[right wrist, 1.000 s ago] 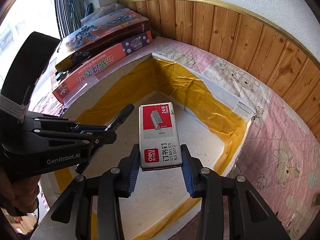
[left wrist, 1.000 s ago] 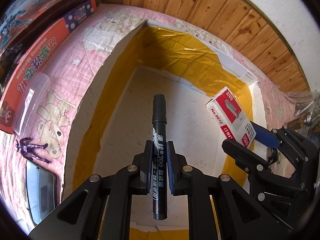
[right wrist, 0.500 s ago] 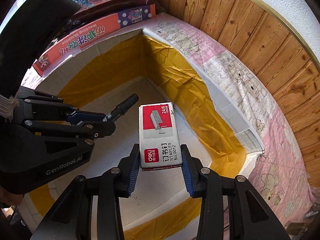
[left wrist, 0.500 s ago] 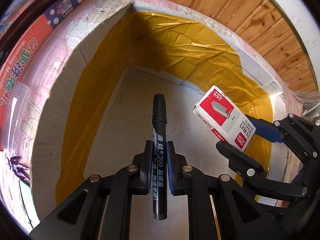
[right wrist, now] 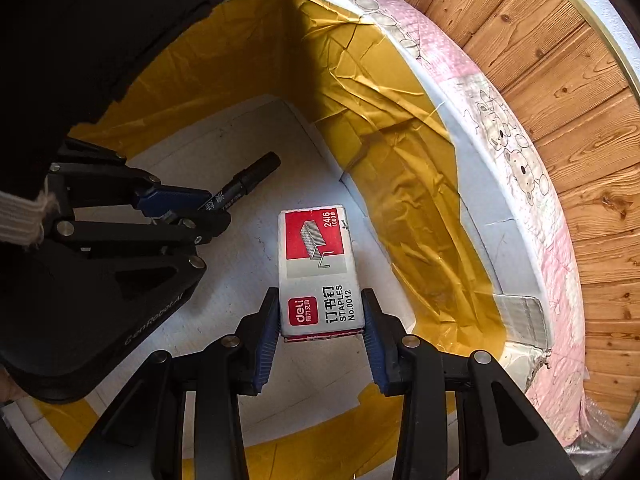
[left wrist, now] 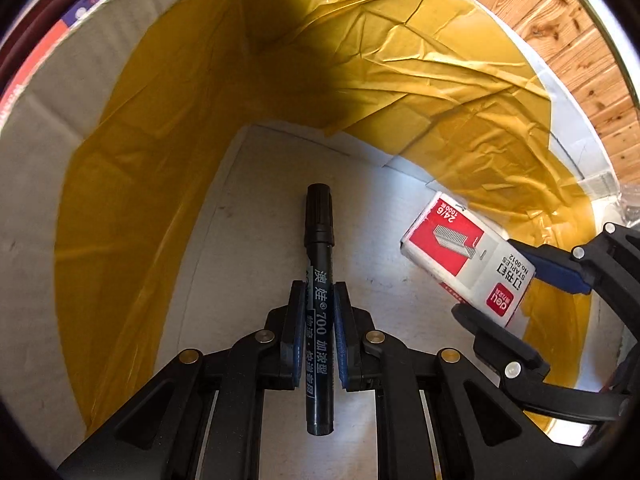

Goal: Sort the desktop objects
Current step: 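Open the right tool to drop the staples box while the left tool releases the marker, then move both open tools back toward the objects on the bedspread, then grasp the white charger plug with the left tool while the right tool grasps the pink binder clip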

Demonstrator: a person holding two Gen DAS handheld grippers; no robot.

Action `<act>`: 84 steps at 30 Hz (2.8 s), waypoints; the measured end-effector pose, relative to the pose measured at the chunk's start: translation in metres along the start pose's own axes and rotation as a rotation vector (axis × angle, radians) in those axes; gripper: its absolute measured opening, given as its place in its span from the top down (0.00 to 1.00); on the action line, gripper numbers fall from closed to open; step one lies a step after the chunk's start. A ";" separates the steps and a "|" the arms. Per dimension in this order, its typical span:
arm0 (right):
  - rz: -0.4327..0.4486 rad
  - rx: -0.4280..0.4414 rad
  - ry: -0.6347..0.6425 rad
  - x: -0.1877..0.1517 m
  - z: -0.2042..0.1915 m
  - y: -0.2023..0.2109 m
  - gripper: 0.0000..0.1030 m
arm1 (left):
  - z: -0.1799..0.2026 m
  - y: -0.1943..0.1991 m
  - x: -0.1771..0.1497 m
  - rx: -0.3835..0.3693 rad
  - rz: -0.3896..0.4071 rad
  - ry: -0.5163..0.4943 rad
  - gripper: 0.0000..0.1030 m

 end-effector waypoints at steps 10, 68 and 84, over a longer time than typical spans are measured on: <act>-0.008 0.070 -0.099 -0.004 0.013 0.006 0.51 | -0.004 0.012 0.002 -0.060 0.012 -0.002 0.69; 0.792 0.111 -0.662 -0.368 -0.091 0.141 0.40 | 0.154 0.138 -0.336 -0.019 0.347 -0.558 0.65; 0.593 0.224 -0.914 -0.424 -0.065 -0.010 0.46 | 0.215 0.037 -0.329 -0.050 0.133 -0.605 0.65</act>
Point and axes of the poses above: each gripper's, at about its wrist camera, not at the fingertips, and y roughly against the way its jaws point, z to its right, x to its top, the point moved 9 cm from there along -y, roughly the way its jaws point, and after that the axes turned 11 degrees about -z, right-handed, at the moved point
